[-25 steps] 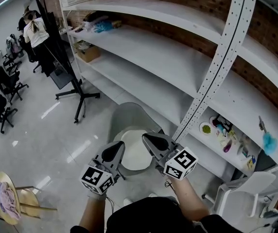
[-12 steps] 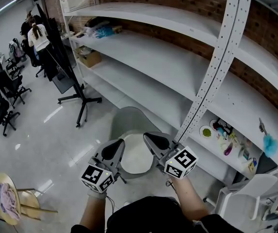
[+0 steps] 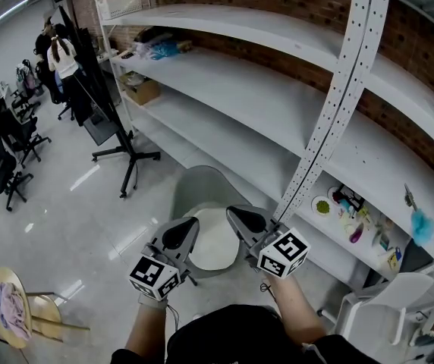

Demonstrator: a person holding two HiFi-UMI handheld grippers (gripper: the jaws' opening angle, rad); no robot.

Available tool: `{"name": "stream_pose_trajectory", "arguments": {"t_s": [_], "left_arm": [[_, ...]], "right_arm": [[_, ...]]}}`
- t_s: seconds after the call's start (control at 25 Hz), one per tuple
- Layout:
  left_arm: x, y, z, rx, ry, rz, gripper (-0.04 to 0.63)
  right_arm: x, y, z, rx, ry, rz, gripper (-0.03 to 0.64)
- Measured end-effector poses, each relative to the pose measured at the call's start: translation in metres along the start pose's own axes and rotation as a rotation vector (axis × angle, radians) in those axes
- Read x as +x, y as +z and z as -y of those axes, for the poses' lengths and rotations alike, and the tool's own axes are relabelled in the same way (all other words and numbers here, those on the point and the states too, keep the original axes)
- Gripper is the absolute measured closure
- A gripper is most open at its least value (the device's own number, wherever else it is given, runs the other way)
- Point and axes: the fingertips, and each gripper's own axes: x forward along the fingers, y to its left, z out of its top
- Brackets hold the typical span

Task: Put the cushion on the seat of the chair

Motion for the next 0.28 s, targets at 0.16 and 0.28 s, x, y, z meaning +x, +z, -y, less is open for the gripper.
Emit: {"name": "stream_pose_trajectory", "arguments": {"t_s": [0.16, 0.28], "left_arm": [[0.004, -0.005, 0.009, 0.03, -0.018, -0.026, 0.583], [0.005, -0.008, 0.014, 0.04, -0.025, -0.036, 0.583]], "right_arm": [[-0.003, 0.0, 0.001, -0.003, -0.002, 0.0, 0.611], [-0.005, 0.001, 0.001, -0.009, 0.002, 0.001, 0.611]]}}
